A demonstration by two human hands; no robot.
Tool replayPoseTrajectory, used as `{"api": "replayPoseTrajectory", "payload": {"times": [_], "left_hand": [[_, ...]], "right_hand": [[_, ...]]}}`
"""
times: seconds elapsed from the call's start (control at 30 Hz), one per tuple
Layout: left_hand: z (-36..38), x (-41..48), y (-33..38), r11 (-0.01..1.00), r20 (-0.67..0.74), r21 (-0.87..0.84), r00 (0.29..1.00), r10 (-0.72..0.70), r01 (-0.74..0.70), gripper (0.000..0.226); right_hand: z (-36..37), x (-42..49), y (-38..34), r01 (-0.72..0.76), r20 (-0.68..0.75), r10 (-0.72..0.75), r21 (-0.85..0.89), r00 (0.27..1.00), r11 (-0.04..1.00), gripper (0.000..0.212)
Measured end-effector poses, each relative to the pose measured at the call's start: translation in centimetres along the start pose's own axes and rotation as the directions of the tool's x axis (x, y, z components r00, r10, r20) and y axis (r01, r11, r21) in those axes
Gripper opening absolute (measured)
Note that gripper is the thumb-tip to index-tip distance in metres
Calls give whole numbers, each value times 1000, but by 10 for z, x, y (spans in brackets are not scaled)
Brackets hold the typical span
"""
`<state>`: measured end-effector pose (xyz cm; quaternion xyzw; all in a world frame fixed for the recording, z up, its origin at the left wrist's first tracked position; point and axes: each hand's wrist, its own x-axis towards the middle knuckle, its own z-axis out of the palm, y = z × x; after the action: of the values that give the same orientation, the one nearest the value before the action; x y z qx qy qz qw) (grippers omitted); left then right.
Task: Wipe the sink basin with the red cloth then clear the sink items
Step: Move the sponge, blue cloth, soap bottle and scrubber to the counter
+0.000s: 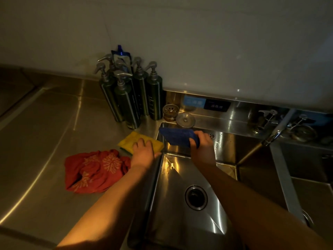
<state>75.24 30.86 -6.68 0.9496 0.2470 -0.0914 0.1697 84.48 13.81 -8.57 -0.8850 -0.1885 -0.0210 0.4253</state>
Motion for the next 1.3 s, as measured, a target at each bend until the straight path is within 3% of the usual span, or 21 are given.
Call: {"api": "replayPoseTrajectory", "payload": {"times": [0.2,0.33,0.47,0.77,0.87,1.0,1.17,1.3], "left_hand": [[13,10,-12,989,234,142,972,3,-37,58],[14,17,-8,988,258,146,962,-93,56,61],[14,20,-4,984,204,137,968,-144,117,63],[-31,5,-25,985,-38,168,999,-26,32,76],[-50,2,-40,990,-114,140,993,-14,30,83],[-62,2,-52,995,-163,102,986,35,-18,89],[-65,10,-60,987,-109,125,988,111,-97,97],[-63,19,-75,981,-21,151,992,124,-119,97]], "right_hand": [[-4,-2,5,-28,21,28,0,999,1000,26],[-5,-2,9,-67,22,67,0,997,998,29],[-6,1,13,-96,0,96,35,995,995,30],[-7,13,-16,-159,-74,191,312,979,937,25],[1,19,-32,-255,0,278,398,961,881,26],[27,21,-50,-428,222,366,436,904,792,25],[57,15,-73,-563,360,433,515,826,646,26],[81,13,-79,-668,428,513,468,744,579,33]]}}
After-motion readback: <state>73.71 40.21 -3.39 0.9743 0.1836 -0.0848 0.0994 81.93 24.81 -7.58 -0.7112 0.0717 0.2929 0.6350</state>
